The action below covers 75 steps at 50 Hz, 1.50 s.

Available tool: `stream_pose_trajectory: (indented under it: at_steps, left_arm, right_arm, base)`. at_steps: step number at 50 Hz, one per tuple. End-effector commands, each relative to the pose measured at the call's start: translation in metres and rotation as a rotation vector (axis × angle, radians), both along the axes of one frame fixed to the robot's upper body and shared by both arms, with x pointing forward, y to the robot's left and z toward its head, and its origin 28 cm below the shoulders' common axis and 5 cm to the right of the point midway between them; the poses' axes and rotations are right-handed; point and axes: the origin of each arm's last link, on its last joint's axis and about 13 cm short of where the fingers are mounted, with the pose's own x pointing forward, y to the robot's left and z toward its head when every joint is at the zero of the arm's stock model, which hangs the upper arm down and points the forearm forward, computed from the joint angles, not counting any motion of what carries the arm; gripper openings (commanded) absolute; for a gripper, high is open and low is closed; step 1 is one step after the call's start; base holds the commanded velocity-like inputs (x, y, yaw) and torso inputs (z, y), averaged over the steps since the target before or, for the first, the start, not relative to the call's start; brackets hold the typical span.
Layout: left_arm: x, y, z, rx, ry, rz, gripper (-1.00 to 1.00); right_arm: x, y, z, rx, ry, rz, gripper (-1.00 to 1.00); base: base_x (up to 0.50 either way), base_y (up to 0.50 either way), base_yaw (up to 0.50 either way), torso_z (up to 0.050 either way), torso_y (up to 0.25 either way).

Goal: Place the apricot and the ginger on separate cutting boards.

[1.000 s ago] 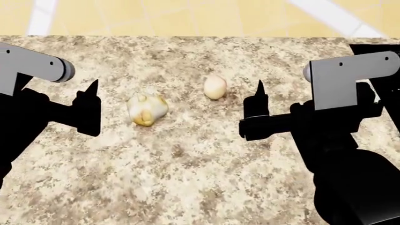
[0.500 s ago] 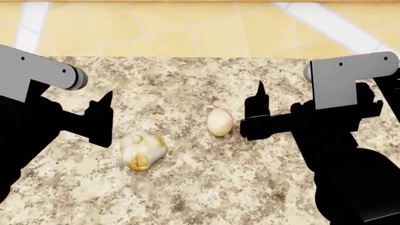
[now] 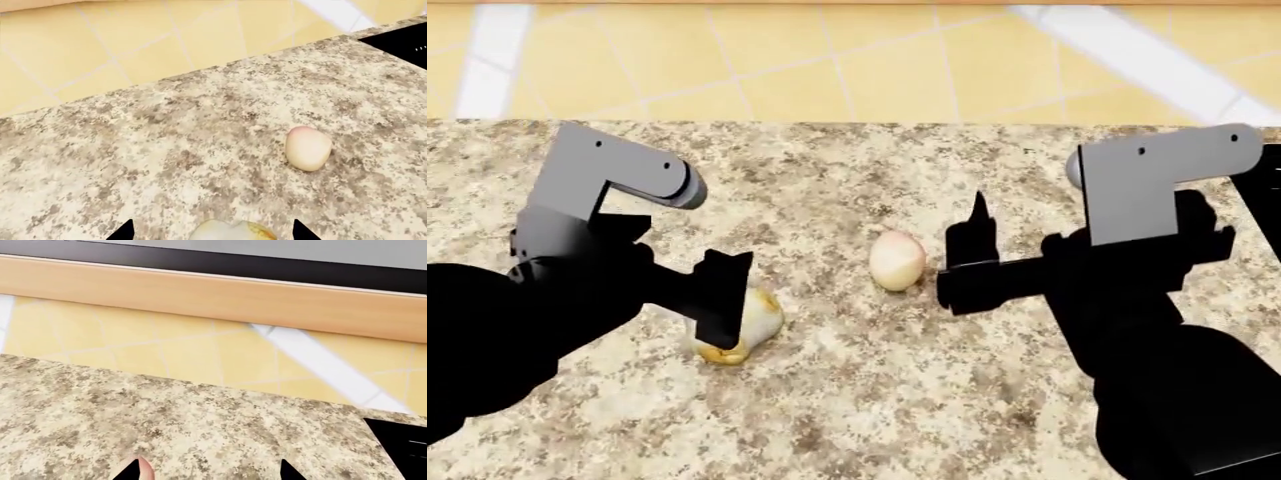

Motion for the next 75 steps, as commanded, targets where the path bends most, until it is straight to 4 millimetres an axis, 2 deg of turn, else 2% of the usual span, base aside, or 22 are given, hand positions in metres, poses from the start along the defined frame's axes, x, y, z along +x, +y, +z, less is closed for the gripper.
stream_pose_trajectory:
  at_steps: [1, 7, 16, 28, 45, 46, 54, 61, 67, 75]
  left_arm:
    - [0.01, -0.011, -0.008, -0.042, 0.093, -0.059, 1.0]
    - [0.008, -0.009, -0.016, -0.013, 0.134, -0.048, 1.0]
    - [0.003, -0.006, -0.029, 0.003, 0.186, -0.05, 1.0]
    - [0.008, -0.014, -0.04, -0.002, 0.221, -0.083, 1.0]
    - [0.013, -0.013, -0.051, -0.001, 0.243, -0.053, 1.0]
    - [0.013, -0.013, -0.049, -0.006, 0.233, -0.039, -1.0]
    - [0.01, -0.011, -0.035, 0.007, 0.161, -0.015, -1.0]
    - [0.006, -0.002, -0.012, 0.0, 0.062, 0.043, -1.0]
    - [-0.003, 0.016, 0.01, -0.038, -0.019, 0.108, -1.0]
    - [-0.023, 0.03, 0.04, -0.105, -0.11, 0.147, -1.0]
  right_arm:
    - [0.001, 0.001, -0.002, 0.013, 0.008, 0.017, 1.0]
    - [-0.001, 0.0, 0.002, 0.011, 0.0, 0.016, 1.0]
    - [-0.001, -0.002, -0.003, 0.016, 0.008, 0.009, 1.0]
    - [0.0, -0.002, -0.008, 0.016, 0.019, 0.011, 1.0]
    - [0.0, -0.003, -0.011, 0.022, 0.023, 0.013, 1.0]
    - [0.0, -0.003, -0.011, 0.022, 0.024, 0.013, 1.0]
    - [0.002, -0.002, -0.011, 0.021, 0.027, 0.015, 1.0]
    - [0.009, 0.004, -0.007, 0.023, 0.023, 0.03, 1.0]
    - [0.027, 0.014, 0.003, -0.007, 0.05, 0.069, 1.0]
    - [0.06, 0.028, 0.001, -0.042, 0.134, 0.122, 1.0]
  base:
    - [0.0, 0.0, 0.0, 0.0, 0.0]
    - [0.0, 0.0, 0.0, 0.0, 0.0]
    - [0.0, 0.0, 0.0, 0.0, 0.0]
    - [0.0, 0.0, 0.0, 0.0, 0.0]
    - [0.0, 0.0, 0.0, 0.0, 0.0]
    - [0.0, 0.0, 0.0, 0.0, 0.0]
    - [0.0, 0.0, 0.0, 0.0, 0.0]
    - [0.0, 0.0, 0.0, 0.0, 0.0]
    - [0.0, 0.0, 0.0, 0.0, 0.0]
    - [0.0, 0.0, 0.0, 0.0, 0.0]
